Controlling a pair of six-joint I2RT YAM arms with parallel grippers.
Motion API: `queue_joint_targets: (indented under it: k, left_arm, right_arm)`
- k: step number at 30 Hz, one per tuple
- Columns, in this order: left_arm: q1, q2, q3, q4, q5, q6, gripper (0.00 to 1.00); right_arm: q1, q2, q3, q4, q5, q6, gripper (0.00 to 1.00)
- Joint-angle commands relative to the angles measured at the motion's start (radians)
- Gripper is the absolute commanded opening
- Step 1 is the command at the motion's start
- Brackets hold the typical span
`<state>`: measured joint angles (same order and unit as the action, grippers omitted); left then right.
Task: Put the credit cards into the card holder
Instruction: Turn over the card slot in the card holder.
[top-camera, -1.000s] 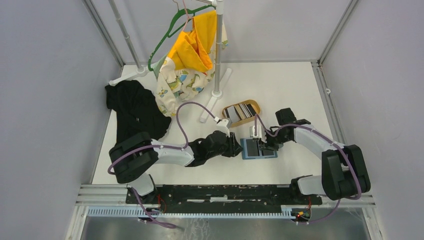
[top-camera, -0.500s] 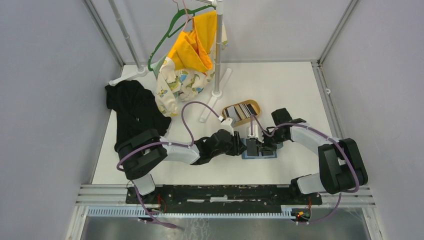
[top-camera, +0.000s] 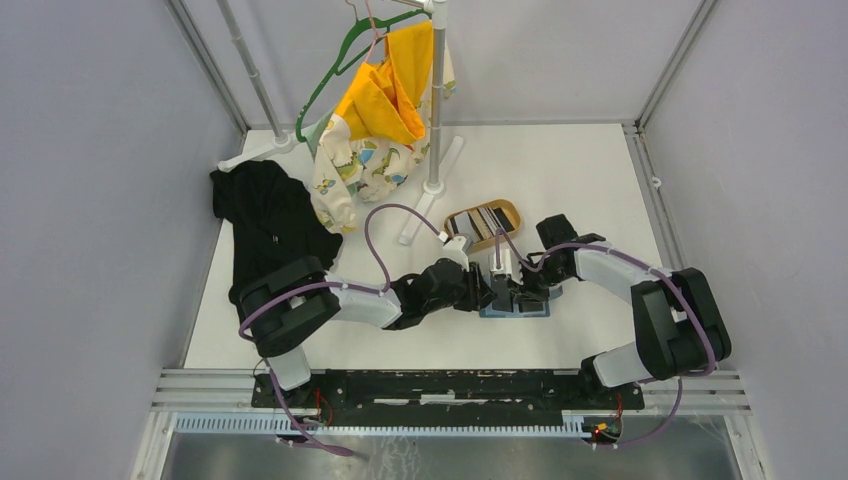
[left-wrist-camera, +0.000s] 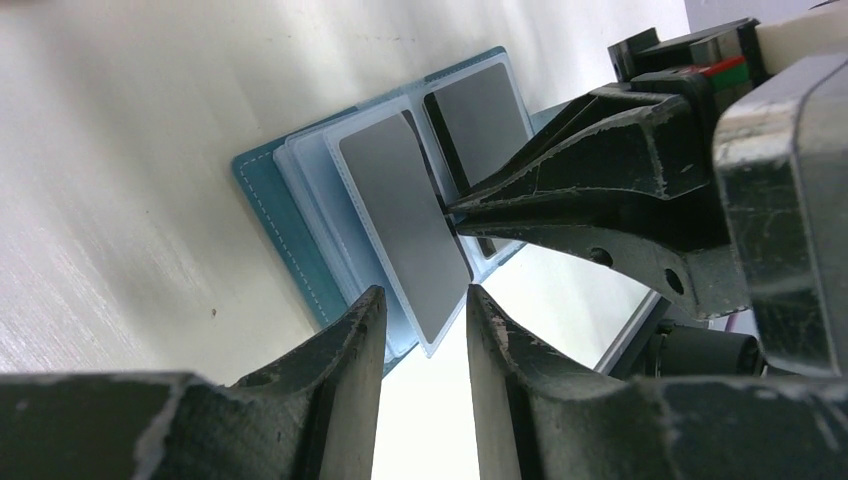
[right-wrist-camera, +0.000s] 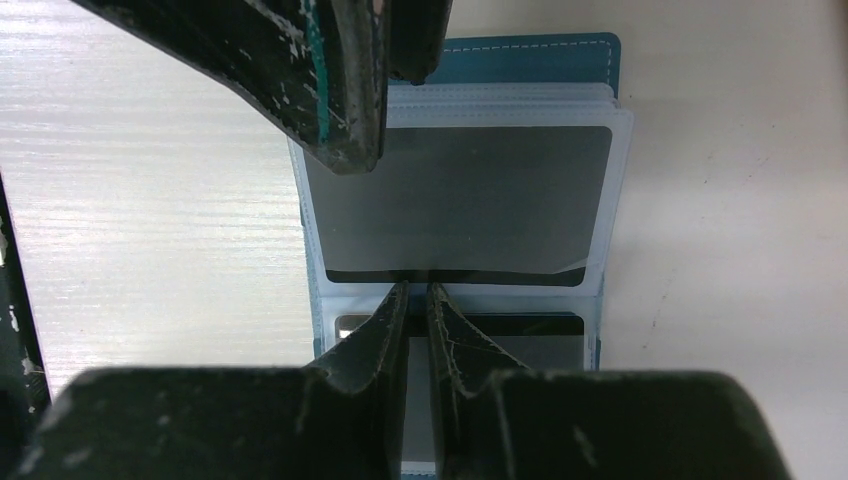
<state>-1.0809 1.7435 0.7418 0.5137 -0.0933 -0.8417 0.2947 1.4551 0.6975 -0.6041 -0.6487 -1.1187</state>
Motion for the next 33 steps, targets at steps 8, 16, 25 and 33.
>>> queue_joint_targets:
  k: [8,16,25,33]
  left_arm:
    - [0.016,0.032,0.031,0.084,0.036,-0.032,0.46]
    - [0.017,0.068,0.049,0.118,0.076,-0.039,0.46]
    - [0.019,0.118,0.058,0.212,0.154,-0.070,0.46]
    - [0.018,0.128,0.062,0.278,0.199,-0.077,0.46]
  right_arm:
    - [0.010,0.031,0.017,-0.009,0.051,0.013,0.16]
    - [0.012,0.036,0.019,-0.009,0.058,0.014,0.16]
    - [0.014,0.030,0.032,-0.017,0.066,0.025,0.17]
    - [-0.041,-0.055,0.066,-0.029,0.064,0.087,0.31]
